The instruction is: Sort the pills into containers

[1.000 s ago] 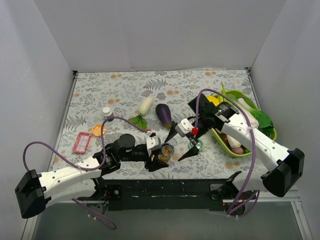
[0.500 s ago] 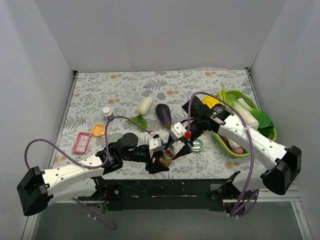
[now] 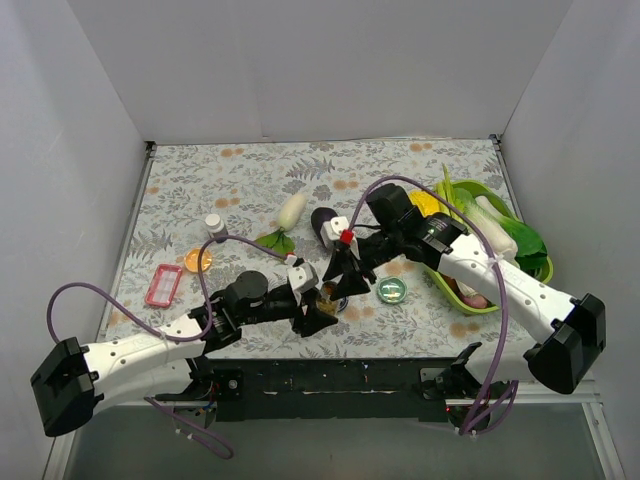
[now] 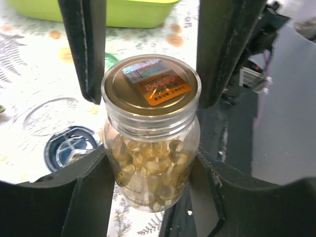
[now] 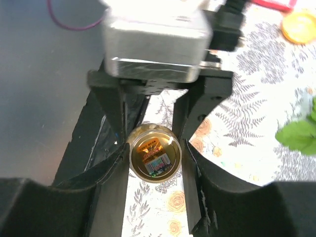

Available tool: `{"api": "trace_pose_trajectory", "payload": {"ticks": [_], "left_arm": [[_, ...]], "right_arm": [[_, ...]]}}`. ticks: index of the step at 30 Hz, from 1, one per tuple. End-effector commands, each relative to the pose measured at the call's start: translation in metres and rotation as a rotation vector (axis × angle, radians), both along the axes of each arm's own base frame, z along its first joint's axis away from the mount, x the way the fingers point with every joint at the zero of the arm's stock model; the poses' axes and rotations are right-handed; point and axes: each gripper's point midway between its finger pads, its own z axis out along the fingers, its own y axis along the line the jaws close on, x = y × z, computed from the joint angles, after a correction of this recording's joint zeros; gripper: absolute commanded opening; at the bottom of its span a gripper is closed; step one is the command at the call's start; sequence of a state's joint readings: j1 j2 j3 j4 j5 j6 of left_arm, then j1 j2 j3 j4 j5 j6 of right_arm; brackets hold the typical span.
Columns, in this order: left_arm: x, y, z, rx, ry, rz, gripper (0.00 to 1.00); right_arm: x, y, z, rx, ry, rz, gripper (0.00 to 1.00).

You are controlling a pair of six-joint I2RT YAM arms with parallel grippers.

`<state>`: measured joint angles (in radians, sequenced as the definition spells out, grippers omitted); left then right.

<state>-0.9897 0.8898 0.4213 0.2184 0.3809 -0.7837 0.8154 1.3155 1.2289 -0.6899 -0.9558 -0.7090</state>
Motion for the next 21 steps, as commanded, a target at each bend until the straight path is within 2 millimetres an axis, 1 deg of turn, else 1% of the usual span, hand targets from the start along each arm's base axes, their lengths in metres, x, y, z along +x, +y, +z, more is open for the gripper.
{"api": "trace_pose_trajectory", "payload": {"ticks": [1, 3, 4, 5, 6, 7, 9, 10, 12, 13, 14, 15, 16, 17, 18, 19, 20, 21], "left_arm": [[0.062, -0.002, 0.071, -0.23, -0.135, 0.301, 0.0], [0.077, -0.002, 0.071, -0.237, -0.132, 0.376, 0.0], [0.08, -0.004, 0.074, -0.242, -0.135, 0.383, 0.0], [0.087, -0.003, 0.072, -0.229, -0.142, 0.419, 0.0], [0.092, -0.005, 0.064, -0.203, -0.131, 0.431, 0.0], [0.095, -0.005, 0.064, -0.193, -0.133, 0.448, 0.0], [0.098, -0.006, 0.056, -0.164, -0.134, 0.448, 0.0], [0.095, -0.008, 0.052, -0.152, -0.129, 0.432, 0.0], [0.09, -0.009, 0.042, -0.126, -0.124, 0.402, 0.0], [0.083, -0.011, 0.039, -0.117, -0.117, 0.362, 0.0], [0.078, -0.011, 0.033, -0.103, -0.111, 0.339, 0.0], [0.074, -0.011, 0.031, -0.1, -0.109, 0.315, 0.0], [0.069, -0.01, 0.031, -0.102, -0.109, 0.292, 0.0], [0.058, -0.012, 0.029, -0.104, -0.103, 0.234, 0.0], [0.052, -0.012, 0.03, -0.104, -0.104, 0.206, 0.0], [0.046, -0.012, 0.028, -0.1, -0.102, 0.174, 0.0], [0.036, -0.013, 0.033, -0.114, -0.105, 0.12, 0.0], [0.029, -0.013, 0.031, -0.11, -0.105, 0.087, 0.0]], "right_arm": [[0.042, 0.01, -0.028, -0.144, 0.216, -0.356, 0.01], [0.048, 0.011, -0.035, -0.171, 0.266, -0.423, 0.01], [0.05, 0.012, -0.035, -0.173, 0.283, -0.437, 0.01], [0.051, 0.012, -0.034, -0.171, 0.297, -0.449, 0.01], [0.049, 0.012, -0.034, -0.17, 0.319, -0.447, 0.01], [0.052, 0.012, -0.032, -0.165, 0.325, -0.452, 0.02], [0.052, 0.012, -0.026, -0.145, 0.325, -0.438, 0.13], [0.054, 0.011, -0.021, -0.127, 0.323, -0.43, 0.32], [0.05, 0.009, -0.007, -0.084, 0.313, -0.373, 0.51], [0.053, 0.007, 0.002, -0.054, 0.263, -0.342, 0.66], [0.051, 0.005, 0.009, -0.03, 0.24, -0.312, 0.72], [0.047, 0.004, 0.016, -0.008, 0.23, -0.275, 0.77], [0.049, 0.002, 0.021, 0.022, 0.163, -0.243, 0.86], [0.045, -0.001, 0.027, 0.028, 0.138, -0.212, 0.88], [0.039, -0.004, 0.031, 0.045, 0.106, -0.163, 0.89], [0.035, -0.006, 0.033, 0.056, 0.073, -0.125, 0.9], [0.029, -0.011, 0.035, 0.071, -0.003, -0.055, 0.91], [0.021, -0.014, 0.039, 0.098, -0.024, -0.003, 0.91]]}}
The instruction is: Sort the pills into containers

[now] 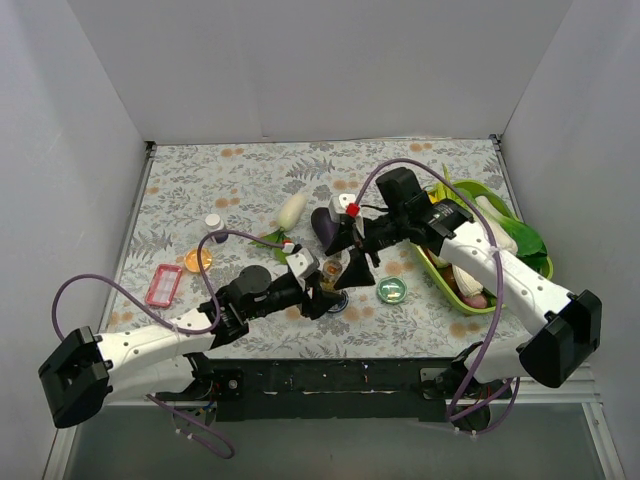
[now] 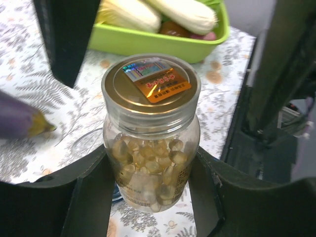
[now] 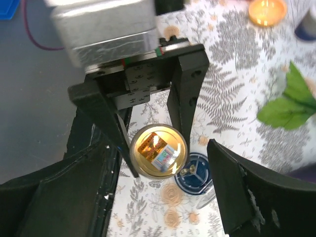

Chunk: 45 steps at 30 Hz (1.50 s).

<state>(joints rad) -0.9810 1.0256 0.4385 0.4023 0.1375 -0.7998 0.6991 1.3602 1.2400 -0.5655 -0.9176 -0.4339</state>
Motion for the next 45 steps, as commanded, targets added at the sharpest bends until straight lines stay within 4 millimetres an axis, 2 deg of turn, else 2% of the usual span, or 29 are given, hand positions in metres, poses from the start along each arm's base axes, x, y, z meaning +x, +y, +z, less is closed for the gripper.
{"api": "trace_pose_trajectory", "payload": {"ticks": [1, 2, 3, 6, 9, 12, 13, 22, 26, 27, 29, 30, 34, 37, 41, 42, 43, 45], "left_arm": [[-0.033, -0.004, 0.026, -0.057, -0.058, -0.188, 0.0], [-0.036, -0.004, 0.029, -0.062, -0.062, -0.205, 0.0], [-0.043, -0.005, 0.029, -0.062, -0.06, -0.245, 0.0], [-0.048, -0.005, 0.03, -0.056, -0.059, -0.272, 0.0], [-0.049, -0.006, 0.035, -0.061, -0.069, -0.283, 0.0], [-0.05, -0.008, 0.037, -0.057, -0.074, -0.302, 0.0], [-0.051, -0.009, 0.035, -0.048, -0.068, -0.307, 0.0], [-0.05, -0.008, 0.041, -0.065, -0.083, -0.301, 0.0], [-0.046, -0.005, 0.049, -0.103, -0.1, -0.259, 0.0], [-0.04, -0.003, 0.048, -0.106, -0.099, -0.22, 0.0], [-0.032, -0.001, 0.056, -0.142, -0.112, -0.167, 0.0], [-0.021, 0.003, 0.058, -0.154, -0.115, -0.098, 0.0], [0.002, 0.013, 0.063, -0.207, -0.121, 0.054, 0.0], [0.009, 0.011, 0.058, -0.193, -0.106, 0.082, 0.0], [0.005, 0.005, 0.053, -0.185, -0.099, 0.046, 0.0], [0.004, 0.004, 0.053, -0.183, -0.098, 0.035, 0.0], [0.003, 0.004, 0.052, -0.181, -0.096, 0.029, 0.0], [-0.001, 0.002, 0.048, -0.168, -0.09, 0.003, 0.0]], "right_arm": [[-0.033, -0.015, 0.038, 0.149, -0.219, 0.27, 0.91], [-0.035, -0.016, 0.038, 0.18, -0.294, 0.323, 0.92], [-0.044, -0.02, 0.041, 0.188, -0.276, 0.351, 0.92], [-0.054, -0.023, 0.039, 0.185, -0.236, 0.413, 0.91], [-0.062, -0.018, 0.033, 0.17, -0.159, 0.459, 0.85], [-0.068, -0.016, 0.031, 0.149, -0.116, 0.49, 0.75], [-0.07, -0.015, 0.031, 0.138, -0.101, 0.49, 0.68], [-0.063, -0.012, 0.017, 0.083, -0.083, 0.458, 0.46], [-0.055, -0.01, 0.012, 0.032, -0.062, 0.37, 0.36], [-0.043, -0.004, 0.003, 0.016, -0.092, 0.325, 0.3], [-0.033, -0.001, 0.0, -0.011, -0.096, 0.24, 0.21], [-0.018, 0.004, -0.007, -0.044, -0.081, 0.143, 0.14], [0.004, 0.007, -0.022, -0.091, -0.03, -0.052, 0.07], [0.007, 0.008, -0.026, -0.092, 0.006, -0.092, 0.05], [0.004, 0.01, -0.028, -0.089, 0.029, -0.067, 0.07], [0.001, 0.01, -0.027, -0.083, 0.036, -0.051, 0.1], [0.0, 0.01, -0.027, -0.083, 0.04, -0.041, 0.21], [-0.002, 0.01, -0.026, -0.074, 0.034, -0.026, 0.37]]}}
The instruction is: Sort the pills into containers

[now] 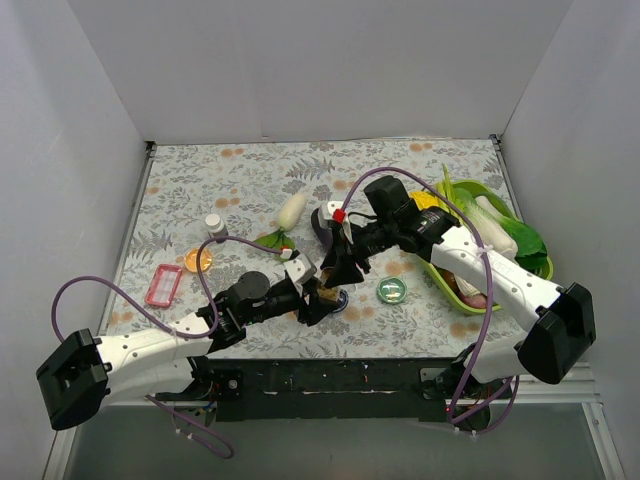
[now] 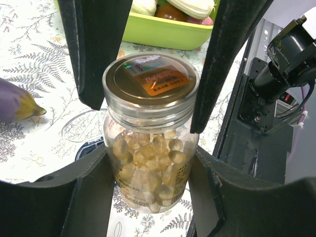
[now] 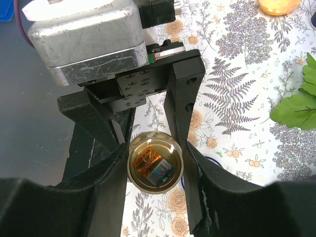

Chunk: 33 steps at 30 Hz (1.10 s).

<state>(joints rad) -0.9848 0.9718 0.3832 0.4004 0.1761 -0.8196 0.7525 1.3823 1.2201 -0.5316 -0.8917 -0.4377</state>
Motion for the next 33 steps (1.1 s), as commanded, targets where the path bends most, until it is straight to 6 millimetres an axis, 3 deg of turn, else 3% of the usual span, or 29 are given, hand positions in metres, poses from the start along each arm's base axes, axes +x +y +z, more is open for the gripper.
{"api": "trace_pose_trajectory", "payload": {"ticks": [1, 12, 20, 33], "left_arm": [[0.012, -0.005, 0.055, -0.156, -0.105, 0.038, 0.0], [0.009, -0.005, 0.054, -0.165, -0.096, 0.026, 0.0], [0.008, -0.005, 0.052, -0.157, -0.092, 0.02, 0.0], [0.006, -0.008, 0.045, -0.129, -0.081, 0.0, 0.0]], "right_arm": [[0.006, -0.002, -0.012, -0.053, 0.039, -0.057, 0.41], [0.003, -0.002, -0.011, -0.046, 0.041, -0.031, 0.63], [0.004, -0.001, -0.004, -0.029, 0.036, -0.03, 0.58], [0.007, -0.004, 0.022, 0.058, 0.124, -0.013, 0.66]]}}
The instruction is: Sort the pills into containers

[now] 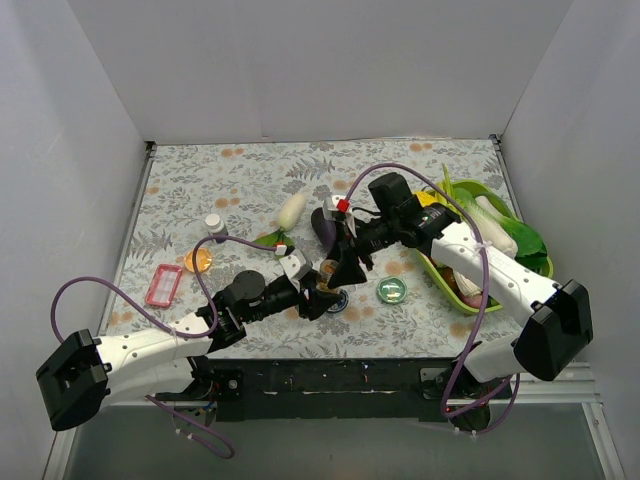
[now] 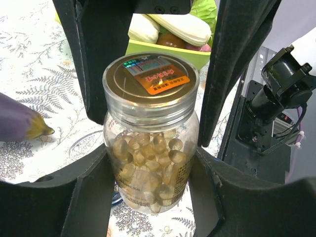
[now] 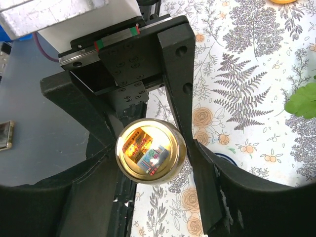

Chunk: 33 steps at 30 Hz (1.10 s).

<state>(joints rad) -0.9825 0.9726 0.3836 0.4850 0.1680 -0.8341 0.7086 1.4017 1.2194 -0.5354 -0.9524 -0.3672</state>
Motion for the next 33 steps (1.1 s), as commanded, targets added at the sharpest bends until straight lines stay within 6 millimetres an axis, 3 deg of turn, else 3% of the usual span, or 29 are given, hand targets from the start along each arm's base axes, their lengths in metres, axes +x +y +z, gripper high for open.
{"api": "trace_pose_trajectory", "payload": {"ticks": [1, 11, 14, 19, 23, 26, 31, 33], "left_arm": [[0.001, -0.004, 0.023, -0.049, -0.045, -0.016, 0.0], [0.001, -0.007, 0.018, -0.035, -0.036, -0.028, 0.0], [0.001, -0.007, 0.018, -0.036, -0.037, -0.026, 0.0], [0.002, -0.006, 0.019, -0.04, -0.036, -0.016, 0.0], [0.003, -0.005, 0.018, -0.043, -0.033, -0.009, 0.0], [0.002, -0.004, 0.019, -0.048, -0.024, -0.006, 0.16], [0.004, 0.0, 0.019, -0.045, -0.009, 0.021, 0.6], [0.003, 0.002, 0.021, -0.049, -0.011, 0.024, 0.66]], "right_arm": [[0.003, 0.001, 0.023, 0.064, 0.015, 0.012, 0.66], [0.004, 0.004, 0.028, 0.078, 0.032, 0.02, 0.6], [0.004, 0.004, 0.026, 0.075, 0.039, 0.022, 0.51], [0.005, 0.003, 0.022, 0.065, 0.035, 0.015, 0.16], [0.005, 0.002, 0.022, 0.068, 0.024, 0.016, 0.03], [0.006, 0.002, 0.024, 0.074, 0.012, 0.022, 0.01], [0.009, 0.0, 0.025, 0.077, -0.013, 0.02, 0.01], [0.013, -0.002, 0.021, 0.062, -0.027, 0.006, 0.01]]}}
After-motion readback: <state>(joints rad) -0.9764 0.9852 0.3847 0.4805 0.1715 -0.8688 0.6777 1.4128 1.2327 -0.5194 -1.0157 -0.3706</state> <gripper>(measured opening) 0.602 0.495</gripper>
